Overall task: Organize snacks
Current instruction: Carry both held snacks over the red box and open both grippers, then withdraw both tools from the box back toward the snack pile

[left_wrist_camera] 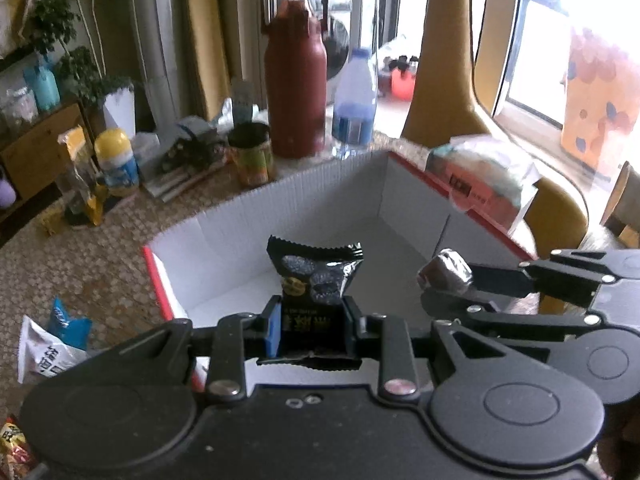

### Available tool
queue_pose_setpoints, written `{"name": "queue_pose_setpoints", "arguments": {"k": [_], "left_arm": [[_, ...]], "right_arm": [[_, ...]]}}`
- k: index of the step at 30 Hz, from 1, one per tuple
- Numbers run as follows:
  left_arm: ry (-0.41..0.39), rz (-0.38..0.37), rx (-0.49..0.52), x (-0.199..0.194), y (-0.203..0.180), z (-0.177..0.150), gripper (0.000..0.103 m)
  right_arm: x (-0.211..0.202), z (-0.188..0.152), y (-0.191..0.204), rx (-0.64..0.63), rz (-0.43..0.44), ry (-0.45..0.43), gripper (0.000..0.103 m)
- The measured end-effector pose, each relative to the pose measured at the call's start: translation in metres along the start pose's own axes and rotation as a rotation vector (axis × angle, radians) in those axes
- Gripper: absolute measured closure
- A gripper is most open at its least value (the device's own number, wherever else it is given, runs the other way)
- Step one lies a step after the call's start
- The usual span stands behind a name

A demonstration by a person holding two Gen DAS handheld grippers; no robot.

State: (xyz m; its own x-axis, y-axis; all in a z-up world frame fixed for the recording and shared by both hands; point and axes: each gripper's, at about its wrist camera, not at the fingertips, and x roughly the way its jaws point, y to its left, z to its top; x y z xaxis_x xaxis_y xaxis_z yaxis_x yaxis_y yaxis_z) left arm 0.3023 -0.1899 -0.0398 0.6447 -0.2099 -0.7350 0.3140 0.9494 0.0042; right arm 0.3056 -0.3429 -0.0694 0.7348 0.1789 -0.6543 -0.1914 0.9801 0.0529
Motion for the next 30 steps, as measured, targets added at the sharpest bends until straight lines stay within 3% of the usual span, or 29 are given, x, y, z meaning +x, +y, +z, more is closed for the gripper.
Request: {"name": "queue_pose_setpoints", "arguments": {"k": [13,19,24,26,28,30], "left_arm": [[0.146,-0.009,0.048,0.052,-0.013,-0.003,0.075],[0.202,-0.005,0.038,0.064,-0.012,-0.005,0.073],[0.205,0.006,0.024,0.065,-0.010,-0.006,0.062],[0.196,0.026,0.008,0.062,-0.008,-0.006,0.046],[0.183,0.042,0.004,0.058,-0.006,-0.006,0.039],[0.171,0.038,-0.001,0.053,-0.003,-0.007,0.038]], "right_arm": [[0.035,-0.006,-0.005,-0.028,-0.039,0.112,0.070],[0.037,-0.006,-0.005,-0.038,-0.052,0.115,0.070],[0.037,-0.007,-0.005,-0.041,-0.053,0.117,0.070],[0.034,-0.006,-0.005,-0.043,-0.058,0.116,0.070],[0.031,-0.006,-0.005,-0.037,-0.048,0.110,0.069],[0.027,-0.006,-0.004,-0.039,-0.049,0.102,0.062]]}}
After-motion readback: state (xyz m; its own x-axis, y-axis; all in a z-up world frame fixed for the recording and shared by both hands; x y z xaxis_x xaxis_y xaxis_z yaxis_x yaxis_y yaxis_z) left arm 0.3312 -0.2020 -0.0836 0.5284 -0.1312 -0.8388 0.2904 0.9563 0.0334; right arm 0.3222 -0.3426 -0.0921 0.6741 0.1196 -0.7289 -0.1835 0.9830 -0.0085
